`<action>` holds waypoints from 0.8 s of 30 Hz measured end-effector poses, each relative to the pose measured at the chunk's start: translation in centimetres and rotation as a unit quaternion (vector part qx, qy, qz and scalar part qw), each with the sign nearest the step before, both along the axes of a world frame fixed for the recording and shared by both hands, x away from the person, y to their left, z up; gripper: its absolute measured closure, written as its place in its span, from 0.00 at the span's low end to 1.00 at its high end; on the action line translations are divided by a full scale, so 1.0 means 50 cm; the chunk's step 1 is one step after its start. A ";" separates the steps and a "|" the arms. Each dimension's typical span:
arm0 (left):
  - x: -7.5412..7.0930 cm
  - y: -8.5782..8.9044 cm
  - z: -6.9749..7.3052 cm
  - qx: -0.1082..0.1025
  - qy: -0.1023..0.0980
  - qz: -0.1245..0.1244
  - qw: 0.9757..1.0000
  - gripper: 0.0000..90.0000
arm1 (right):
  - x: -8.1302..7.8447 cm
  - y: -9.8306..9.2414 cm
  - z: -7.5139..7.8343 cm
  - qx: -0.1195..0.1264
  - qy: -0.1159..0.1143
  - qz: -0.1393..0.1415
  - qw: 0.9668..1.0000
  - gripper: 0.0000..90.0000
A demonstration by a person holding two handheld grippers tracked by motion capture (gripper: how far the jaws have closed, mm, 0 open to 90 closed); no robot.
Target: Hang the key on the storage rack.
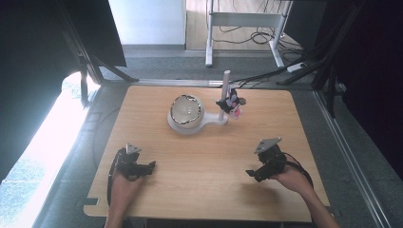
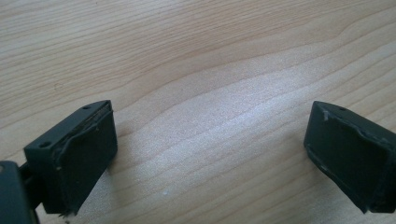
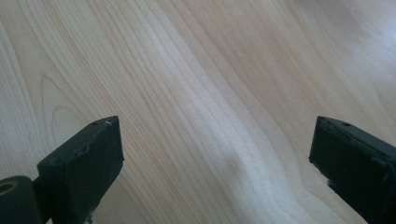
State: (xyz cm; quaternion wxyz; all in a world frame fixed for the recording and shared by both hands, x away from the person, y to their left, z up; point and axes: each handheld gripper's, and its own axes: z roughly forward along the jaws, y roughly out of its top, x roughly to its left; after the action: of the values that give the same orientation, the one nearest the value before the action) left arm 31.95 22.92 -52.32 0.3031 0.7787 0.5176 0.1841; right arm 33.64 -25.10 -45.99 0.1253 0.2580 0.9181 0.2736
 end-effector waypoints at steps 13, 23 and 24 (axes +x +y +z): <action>0.000 0.000 0.000 -0.001 -0.001 0.001 1.000 0.03 | -0.027 0.019 -0.087 0.046 0.006 -0.008 0.999 0.03; 0.000 0.000 0.000 -0.001 -0.001 0.001 1.000 0.03 | -0.032 0.019 -0.122 0.096 -0.008 -0.024 0.995 0.00; 0.000 0.000 0.000 -0.001 -0.001 0.001 1.000 0.03 | -0.031 0.019 -0.123 0.096 -0.009 -0.027 0.995 0.00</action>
State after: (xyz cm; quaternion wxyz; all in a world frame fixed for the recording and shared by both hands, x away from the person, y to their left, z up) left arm 31.95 22.91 -52.33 0.3042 0.7778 0.5181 0.1844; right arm 32.08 -24.17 -52.11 0.1156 0.2907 0.8793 0.3592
